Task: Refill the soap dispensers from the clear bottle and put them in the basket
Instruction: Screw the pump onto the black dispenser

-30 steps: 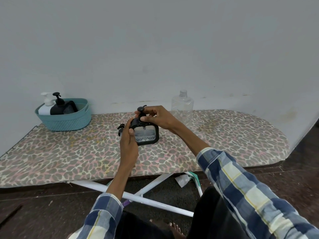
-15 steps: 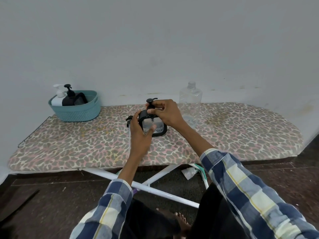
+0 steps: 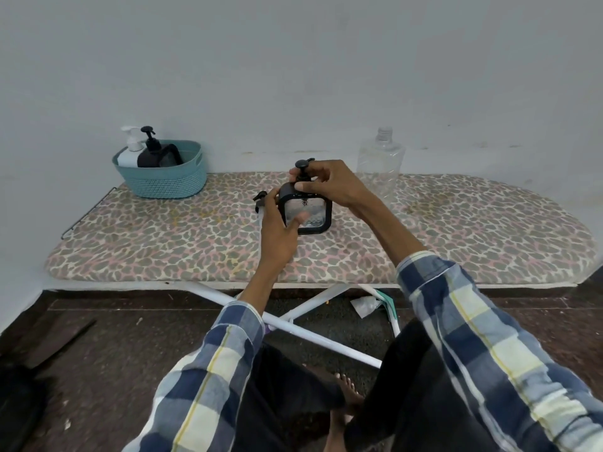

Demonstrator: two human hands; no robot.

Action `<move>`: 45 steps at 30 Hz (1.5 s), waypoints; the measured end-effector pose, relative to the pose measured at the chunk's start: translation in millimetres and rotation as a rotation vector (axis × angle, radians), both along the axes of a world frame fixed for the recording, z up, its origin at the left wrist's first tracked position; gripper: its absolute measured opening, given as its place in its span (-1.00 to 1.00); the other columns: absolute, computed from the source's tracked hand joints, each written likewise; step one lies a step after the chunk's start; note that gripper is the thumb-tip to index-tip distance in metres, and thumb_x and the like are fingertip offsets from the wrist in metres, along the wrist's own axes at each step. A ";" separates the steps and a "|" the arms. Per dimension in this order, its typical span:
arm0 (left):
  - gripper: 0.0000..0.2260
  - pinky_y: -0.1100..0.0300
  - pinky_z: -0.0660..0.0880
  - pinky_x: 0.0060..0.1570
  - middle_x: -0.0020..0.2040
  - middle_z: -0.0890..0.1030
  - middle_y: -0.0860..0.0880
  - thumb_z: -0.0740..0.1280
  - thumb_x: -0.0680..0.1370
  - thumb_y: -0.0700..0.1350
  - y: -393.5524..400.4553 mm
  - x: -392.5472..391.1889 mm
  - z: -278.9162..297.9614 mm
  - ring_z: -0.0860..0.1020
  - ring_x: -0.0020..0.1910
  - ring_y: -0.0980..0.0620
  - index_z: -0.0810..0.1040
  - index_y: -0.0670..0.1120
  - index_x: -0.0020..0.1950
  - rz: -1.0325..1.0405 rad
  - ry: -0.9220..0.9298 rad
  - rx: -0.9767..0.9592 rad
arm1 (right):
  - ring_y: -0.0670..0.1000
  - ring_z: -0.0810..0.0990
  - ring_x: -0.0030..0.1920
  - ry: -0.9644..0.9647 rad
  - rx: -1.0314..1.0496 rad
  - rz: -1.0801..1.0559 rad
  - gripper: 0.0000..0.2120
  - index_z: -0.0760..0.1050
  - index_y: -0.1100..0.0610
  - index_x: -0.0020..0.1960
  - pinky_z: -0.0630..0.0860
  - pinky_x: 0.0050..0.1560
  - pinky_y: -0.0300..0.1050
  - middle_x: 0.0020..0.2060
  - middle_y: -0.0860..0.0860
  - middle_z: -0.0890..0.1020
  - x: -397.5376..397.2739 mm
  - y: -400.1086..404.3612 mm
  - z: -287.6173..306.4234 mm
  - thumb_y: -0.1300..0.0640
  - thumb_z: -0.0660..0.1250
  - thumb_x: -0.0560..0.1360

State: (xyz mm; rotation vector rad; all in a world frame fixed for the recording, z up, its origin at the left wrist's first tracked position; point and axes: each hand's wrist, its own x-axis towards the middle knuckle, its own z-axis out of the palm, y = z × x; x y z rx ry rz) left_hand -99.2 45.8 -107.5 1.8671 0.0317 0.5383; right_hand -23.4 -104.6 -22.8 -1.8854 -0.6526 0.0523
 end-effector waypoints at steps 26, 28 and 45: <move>-0.40 0.60 0.33 0.15 0.52 0.41 0.02 0.37 0.70 -0.08 -2.5 -1.2 -4.7 0.42 0.37 0.15 0.17 -0.07 0.66 0.012 -0.041 0.059 | -0.10 0.76 0.08 -0.023 0.057 -0.188 -0.68 0.77 0.13 0.14 0.68 0.21 -0.04 0.01 -0.03 0.79 -4.6 6.3 -10.5 0.05 0.63 0.43; -0.41 0.64 0.26 0.19 0.60 0.34 0.02 0.29 0.74 -0.05 -1.4 -0.2 -5.0 0.36 0.45 0.16 0.11 -0.04 0.70 -0.035 -0.030 0.068 | -0.09 0.74 0.14 0.028 0.075 -0.041 -0.67 0.73 0.19 0.22 0.66 0.25 -0.10 0.09 0.00 0.78 0.4 -11.4 -6.8 0.15 0.61 0.48; -0.47 -0.03 0.41 0.44 0.54 0.27 -0.15 0.26 0.72 -0.12 1.5 18.1 -16.7 0.37 0.50 -0.12 0.09 -0.07 0.62 -0.002 0.000 0.121 | -0.07 0.71 0.23 0.040 0.044 -0.008 -0.69 0.67 0.21 0.30 0.59 0.36 -0.11 0.16 0.03 0.76 0.4 -1.6 -3.2 0.38 0.43 0.59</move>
